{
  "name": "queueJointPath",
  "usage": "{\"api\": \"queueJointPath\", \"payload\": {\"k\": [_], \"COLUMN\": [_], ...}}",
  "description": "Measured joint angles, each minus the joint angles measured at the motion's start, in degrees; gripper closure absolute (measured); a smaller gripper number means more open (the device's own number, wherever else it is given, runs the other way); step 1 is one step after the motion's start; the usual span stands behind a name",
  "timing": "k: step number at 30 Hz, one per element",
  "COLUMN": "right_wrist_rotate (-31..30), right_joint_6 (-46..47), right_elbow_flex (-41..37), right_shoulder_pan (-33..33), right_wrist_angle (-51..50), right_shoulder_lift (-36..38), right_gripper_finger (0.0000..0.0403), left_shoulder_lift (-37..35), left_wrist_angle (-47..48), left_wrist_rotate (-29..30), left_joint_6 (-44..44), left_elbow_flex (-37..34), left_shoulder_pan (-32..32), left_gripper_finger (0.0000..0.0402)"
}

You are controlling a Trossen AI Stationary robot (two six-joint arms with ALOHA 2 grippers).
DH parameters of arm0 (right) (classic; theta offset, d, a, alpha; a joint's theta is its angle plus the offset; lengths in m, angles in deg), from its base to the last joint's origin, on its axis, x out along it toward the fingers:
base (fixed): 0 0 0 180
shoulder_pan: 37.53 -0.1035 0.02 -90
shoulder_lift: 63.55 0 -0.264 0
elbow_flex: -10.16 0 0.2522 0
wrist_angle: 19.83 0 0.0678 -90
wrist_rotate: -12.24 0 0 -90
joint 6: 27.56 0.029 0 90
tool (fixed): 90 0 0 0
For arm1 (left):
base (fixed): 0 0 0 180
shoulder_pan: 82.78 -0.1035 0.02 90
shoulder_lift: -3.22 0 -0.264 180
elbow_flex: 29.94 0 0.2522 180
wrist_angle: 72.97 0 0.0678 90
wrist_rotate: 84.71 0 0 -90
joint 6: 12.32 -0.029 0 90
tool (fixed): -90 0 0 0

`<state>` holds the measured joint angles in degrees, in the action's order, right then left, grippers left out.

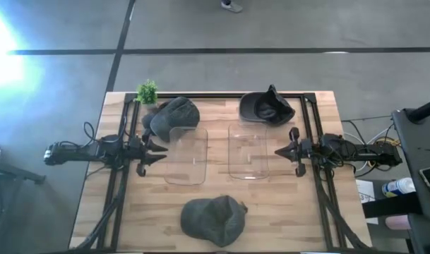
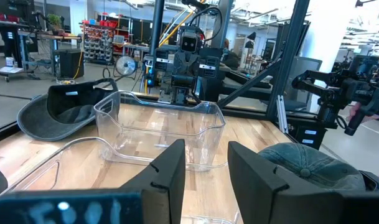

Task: Pick & Place hat

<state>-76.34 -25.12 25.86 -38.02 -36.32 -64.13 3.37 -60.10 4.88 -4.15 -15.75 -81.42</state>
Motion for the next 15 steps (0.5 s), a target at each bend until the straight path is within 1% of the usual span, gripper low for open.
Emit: {"api": "queueJointPath", "payload": {"k": [2,5,7,12,15], "right_wrist_rotate": [0.0,-0.1,-0.1,-0.1,-0.1], "right_joint_6": [4.8,14.3,17.7,18.0,17.5], "right_elbow_flex": [0.0,0.0,0.0,0.0,0.0], "right_shoulder_pan": [0.0,0.0,0.0,0.0,0.0], "right_wrist_angle": [0.5,3.4,6.6,18.9,24.8], "right_shoulder_lift": [0.0,0.0,0.0,0.0,0.0], "right_gripper_finger": [0.0394,0.0394,0.0394,0.0394,0.0394], "left_shoulder_lift": [0.0,0.0,0.0,0.0,0.0], "left_wrist_angle": [0.0,0.0,0.0,-0.8,-8.0], "left_wrist_rotate": [0.0,0.0,0.0,0.1,1.1], "left_joint_6": [0.0,0.0,0.0,-0.4,-0.2], "left_elbow_flex": [0.0,0.0,0.0,0.0,0.0], "left_shoulder_pan": [0.0,0.0,0.0,0.0,0.0], "left_gripper_finger": [0.0287,0.0287,0.0287,0.0287,0.0287]}}
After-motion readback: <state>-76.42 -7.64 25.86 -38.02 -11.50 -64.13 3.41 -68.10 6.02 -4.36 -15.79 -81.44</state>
